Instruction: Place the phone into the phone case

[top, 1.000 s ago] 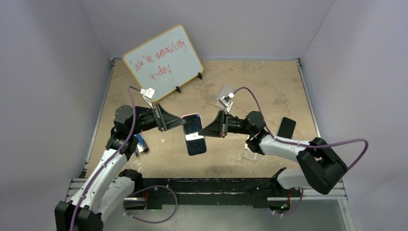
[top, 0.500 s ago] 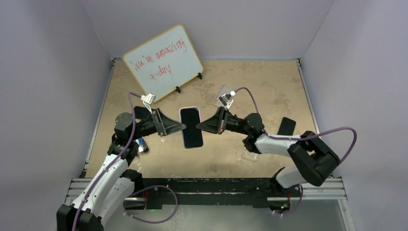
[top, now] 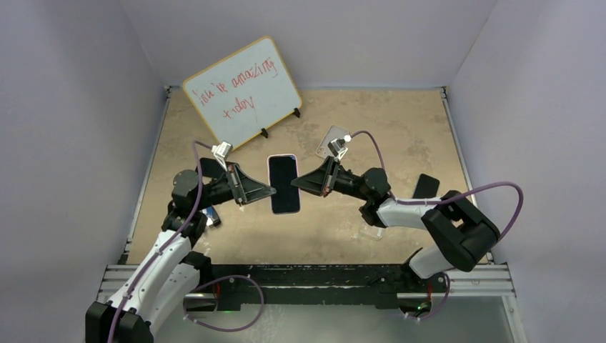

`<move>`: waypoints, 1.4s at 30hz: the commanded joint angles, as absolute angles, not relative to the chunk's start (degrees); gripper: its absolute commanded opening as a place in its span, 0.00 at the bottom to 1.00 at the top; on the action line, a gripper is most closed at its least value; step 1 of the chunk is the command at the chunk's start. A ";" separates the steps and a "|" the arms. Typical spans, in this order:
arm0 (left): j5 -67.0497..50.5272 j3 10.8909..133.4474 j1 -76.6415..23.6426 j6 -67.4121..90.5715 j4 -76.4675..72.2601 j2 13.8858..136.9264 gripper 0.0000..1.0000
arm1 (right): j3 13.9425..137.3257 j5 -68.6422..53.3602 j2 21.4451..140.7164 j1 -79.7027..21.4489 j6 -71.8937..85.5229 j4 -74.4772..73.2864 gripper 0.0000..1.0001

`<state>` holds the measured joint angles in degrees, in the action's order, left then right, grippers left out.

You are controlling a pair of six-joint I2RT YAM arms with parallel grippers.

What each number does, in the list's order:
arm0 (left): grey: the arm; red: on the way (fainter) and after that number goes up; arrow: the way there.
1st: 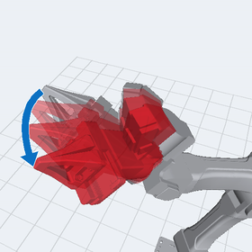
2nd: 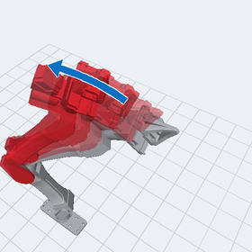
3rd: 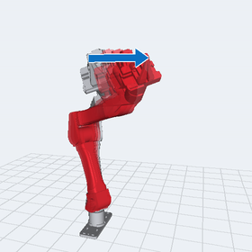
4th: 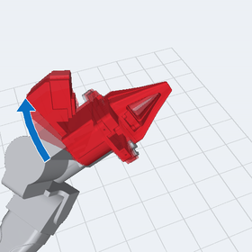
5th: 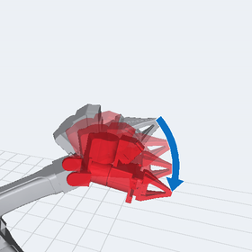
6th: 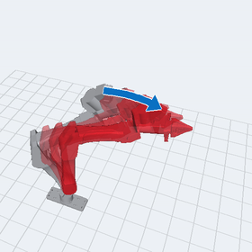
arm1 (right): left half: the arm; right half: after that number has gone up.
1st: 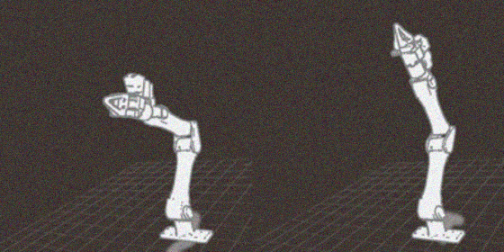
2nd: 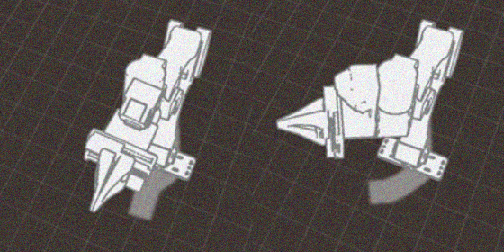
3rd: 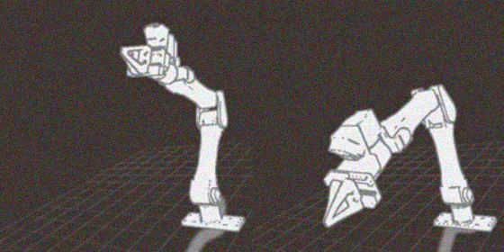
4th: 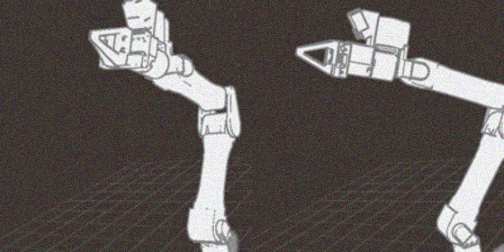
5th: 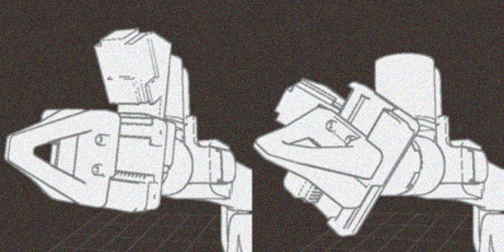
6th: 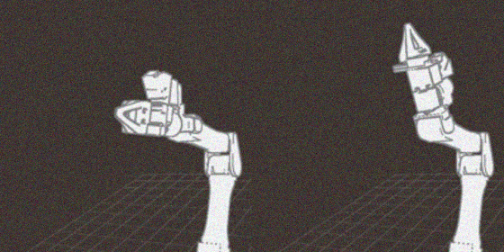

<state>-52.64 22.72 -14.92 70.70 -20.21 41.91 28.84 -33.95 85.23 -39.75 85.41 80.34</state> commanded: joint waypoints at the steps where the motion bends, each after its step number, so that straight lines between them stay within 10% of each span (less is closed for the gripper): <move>1: -53.23 25.61 -15.29 63.89 -11.71 43.15 0.00 | 30.61 -31.90 84.47 -39.78 85.54 85.54 0.10; 6: -52.82 28.78 -15.29 58.25 -2.32 44.99 0.00 | 31.68 -33.79 83.99 -39.83 82.97 81.98 0.30; 13: -54.39 30.69 -15.29 58.54 -2.82 45.14 0.00 | 32.02 -33.65 83.03 -39.95 81.04 79.09 0.00; 19: -54.22 30.36 -15.29 61.01 -4.50 44.01 0.41 | 31.83 -30.81 81.69 -39.83 81.69 80.90 0.00; 29: -53.68 25.30 -15.37 67.01 -9.59 40.69 0.47 | 31.59 -25.30 81.47 -39.86 82.07 79.11 0.00; 35: -53.45 24.95 -15.67 67.92 -10.10 41.04 0.37 | 30.95 -24.18 81.48 -39.87 81.76 78.52 0.00; 40: -52.67 25.00 -15.82 66.27 -8.48 41.56 0.01 | 31.21 -23.80 81.15 -39.81 80.96 75.87 0.00; 42: -51.56 25.86 -15.82 63.62 -4.42 41.90 0.00 | 31.41 -24.11 80.97 -39.86 80.31 74.72 0.00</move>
<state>-52.82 24.84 -15.46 66.72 -6.81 41.50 28.97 -26.20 83.79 -39.75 81.47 72.55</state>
